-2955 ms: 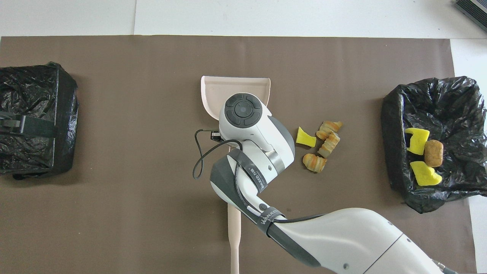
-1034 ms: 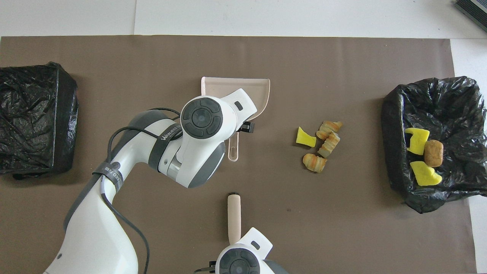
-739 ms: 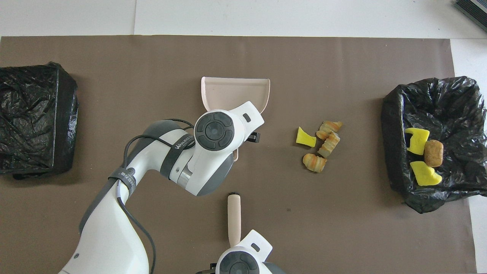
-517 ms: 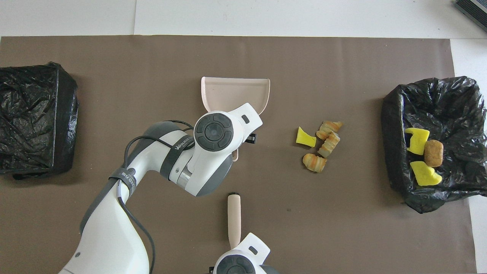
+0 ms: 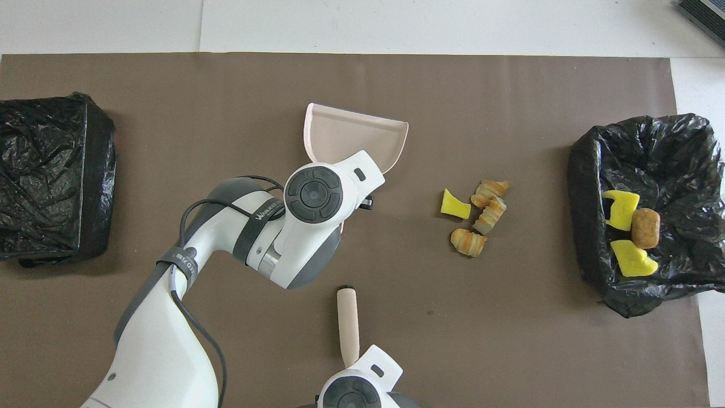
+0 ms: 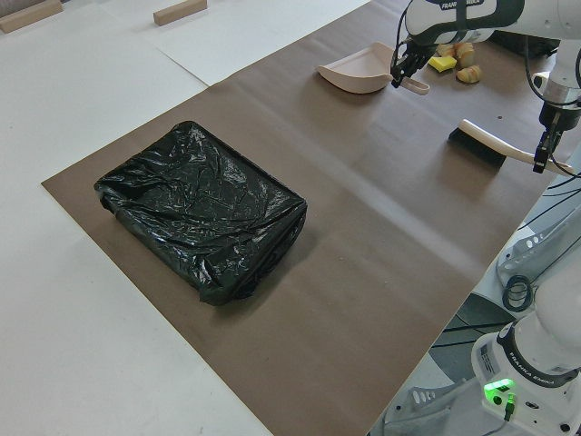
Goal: Sweep and dump trash in bin
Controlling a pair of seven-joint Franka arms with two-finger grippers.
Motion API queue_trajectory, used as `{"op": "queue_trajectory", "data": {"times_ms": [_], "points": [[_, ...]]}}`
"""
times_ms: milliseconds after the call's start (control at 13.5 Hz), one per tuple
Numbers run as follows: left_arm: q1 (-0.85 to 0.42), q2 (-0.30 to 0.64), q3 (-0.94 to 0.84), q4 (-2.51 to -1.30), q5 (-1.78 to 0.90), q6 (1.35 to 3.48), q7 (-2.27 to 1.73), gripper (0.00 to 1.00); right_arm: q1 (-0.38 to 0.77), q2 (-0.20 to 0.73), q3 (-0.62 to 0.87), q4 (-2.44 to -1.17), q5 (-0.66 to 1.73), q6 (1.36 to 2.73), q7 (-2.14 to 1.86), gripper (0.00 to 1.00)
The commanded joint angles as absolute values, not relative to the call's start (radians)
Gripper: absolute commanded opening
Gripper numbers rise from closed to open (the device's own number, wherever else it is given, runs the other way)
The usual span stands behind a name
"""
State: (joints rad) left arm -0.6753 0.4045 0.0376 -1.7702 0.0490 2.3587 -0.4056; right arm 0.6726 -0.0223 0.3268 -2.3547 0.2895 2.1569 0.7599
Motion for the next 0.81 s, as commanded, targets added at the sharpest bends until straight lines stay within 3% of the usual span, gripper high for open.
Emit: {"op": "queue_trajectory", "data": {"times_ms": [0, 222, 443, 739], "points": [[-0.657, 0.367, 0.046, -1.784, 0.103, 2.353, -0.335, 0.05, 0.611, -0.035, 0.322, -2.291, 0.276, 2.027, 0.712, 0.00], [-0.602, 0.302, 0.045, -1.789, 0.101, 2.245, -0.059, 0.03, 0.513, -0.133, 0.322, -2.283, 0.246, 1.918, 0.664, 0.00], [-0.591, 0.302, 0.044, -1.784, 0.101, 2.249, 0.090, 0.01, 0.363, -0.207, 0.321, -2.275, 0.217, 1.807, 0.551, 0.00], [-0.549, 0.302, 0.043, -1.795, 0.100, 2.240, 0.340, 0.01, 0.142, -0.203, 0.322, -2.231, 0.120, 1.750, 0.382, 0.00]]}}
